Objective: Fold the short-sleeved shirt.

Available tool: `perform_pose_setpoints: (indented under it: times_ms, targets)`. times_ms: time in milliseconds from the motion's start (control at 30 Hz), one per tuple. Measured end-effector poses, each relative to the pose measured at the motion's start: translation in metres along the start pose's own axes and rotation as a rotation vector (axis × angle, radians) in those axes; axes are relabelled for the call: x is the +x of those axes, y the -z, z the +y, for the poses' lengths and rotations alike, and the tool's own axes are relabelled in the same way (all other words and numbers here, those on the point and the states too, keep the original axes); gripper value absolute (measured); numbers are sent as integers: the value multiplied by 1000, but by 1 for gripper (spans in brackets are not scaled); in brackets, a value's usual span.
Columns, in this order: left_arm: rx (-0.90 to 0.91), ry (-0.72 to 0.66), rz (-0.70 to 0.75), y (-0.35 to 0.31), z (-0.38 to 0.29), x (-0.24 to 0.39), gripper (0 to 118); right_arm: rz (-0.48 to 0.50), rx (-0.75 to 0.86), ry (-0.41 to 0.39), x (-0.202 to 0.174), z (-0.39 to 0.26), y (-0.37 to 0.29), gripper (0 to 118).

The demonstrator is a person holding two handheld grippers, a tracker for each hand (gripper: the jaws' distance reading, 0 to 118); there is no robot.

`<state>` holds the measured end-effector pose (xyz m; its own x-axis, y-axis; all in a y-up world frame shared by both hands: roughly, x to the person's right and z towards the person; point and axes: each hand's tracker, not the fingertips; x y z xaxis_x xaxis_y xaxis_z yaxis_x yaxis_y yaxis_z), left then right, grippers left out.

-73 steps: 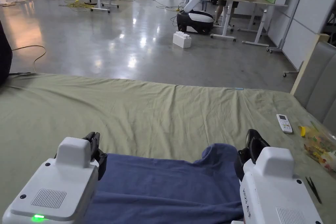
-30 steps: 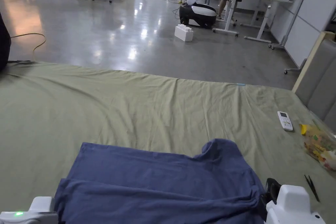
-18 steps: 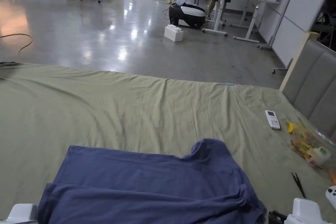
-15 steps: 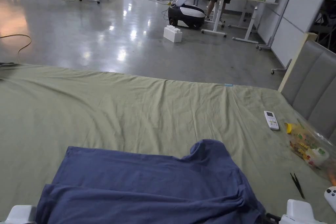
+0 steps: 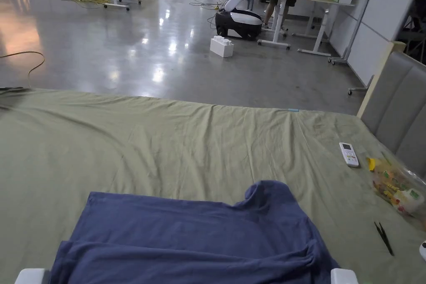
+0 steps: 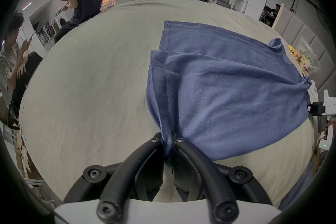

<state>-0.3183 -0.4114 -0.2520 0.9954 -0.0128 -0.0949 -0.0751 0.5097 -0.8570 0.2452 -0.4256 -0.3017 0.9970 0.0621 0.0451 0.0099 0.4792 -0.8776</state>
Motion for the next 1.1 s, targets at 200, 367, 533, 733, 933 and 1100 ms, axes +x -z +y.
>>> perform_pose_setpoints:
  times_ms: [200,367,533,733,933,1100]
  targets:
    - [4,-6,-4,1,-1,-1,9,-13,-1,-88,-15,-6,-1,19]
    - [30,-25,-9,-2,-4,-3,9,-25,20,-85,-22,-8,-7,10]
    - [79,-8,-27,-17,0,-4,8,6,76,-62,-16,-5,-25,8]
    - [166,-17,-84,-51,21,-16,7,52,172,-22,-3,15,-78,8]
    - [226,-34,-105,-86,33,-28,7,39,211,-83,-7,26,-129,8]
    - [224,-31,-112,-102,8,-37,7,26,176,-84,9,0,-128,8]
